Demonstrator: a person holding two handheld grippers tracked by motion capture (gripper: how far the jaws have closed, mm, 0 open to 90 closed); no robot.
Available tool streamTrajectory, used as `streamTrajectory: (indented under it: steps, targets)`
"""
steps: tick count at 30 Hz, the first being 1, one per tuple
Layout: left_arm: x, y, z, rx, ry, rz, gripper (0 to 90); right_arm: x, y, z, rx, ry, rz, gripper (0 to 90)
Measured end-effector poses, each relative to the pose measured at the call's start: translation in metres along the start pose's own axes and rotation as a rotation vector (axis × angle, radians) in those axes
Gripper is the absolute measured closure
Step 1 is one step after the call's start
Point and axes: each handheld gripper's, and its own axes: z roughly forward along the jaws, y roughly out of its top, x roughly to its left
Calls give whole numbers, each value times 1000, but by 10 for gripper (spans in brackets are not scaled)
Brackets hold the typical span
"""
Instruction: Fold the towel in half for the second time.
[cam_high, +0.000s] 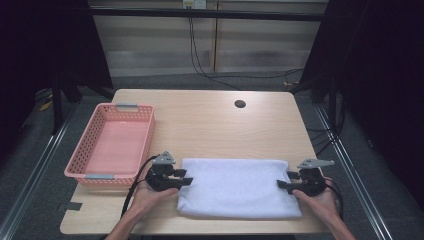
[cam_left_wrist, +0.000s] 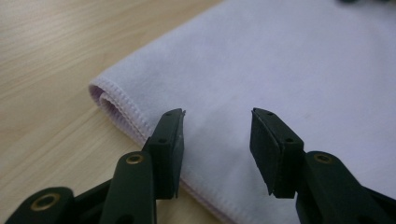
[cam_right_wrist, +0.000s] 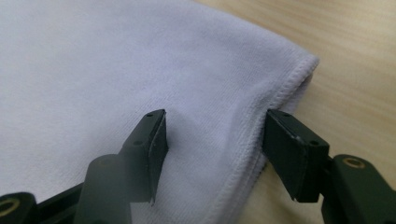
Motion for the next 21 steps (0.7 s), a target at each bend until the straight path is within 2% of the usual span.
streamTrajectory:
  steps: [1, 3, 4, 8, 9, 13, 15, 16, 17, 18, 19, 21]
  targets:
    - [1, -1, 3, 4, -10, -7, 535, 0, 2, 2, 1, -5, 3, 414]
    - [1, 0, 7, -11, -23, -20, 514, 0, 5, 3, 3, -15, 5, 503]
    - [1, 1, 8, -9, -23, -12, 511, -2, 5, 4, 1, -14, 14, 537]
    - [4, 3, 13, -32, -45, -39, 511, -14, 5, 4, -10, 12, 41, 651]
    - [6, 3, 14, -32, -46, -34, 519, -18, 5, 4, -12, 18, 36, 656]
    - [6, 9, 19, -23, -56, -57, 533, -26, 5, 3, -11, -1, 53, 657]
    - [7, 10, 22, -35, -56, -64, 540, -30, 6, 2, -8, -8, 52, 657]
    - [6, 11, 24, -41, -53, -53, 558, -33, 7, 2, -2, -23, 49, 656]
    - [5, 13, 27, -36, -44, -22, 558, -35, 7, 2, -3, -22, 55, 657]
    - [4, 16, 28, -26, -40, -11, 558, -39, 6, 1, -5, -19, 73, 657]
    - [3, 18, 30, -21, -41, -16, 549, -40, 5, 1, -8, -22, 75, 656]
    - [1, 20, 32, -11, -31, 0, 530, -40, 5, -1, 0, -32, 74, 647]
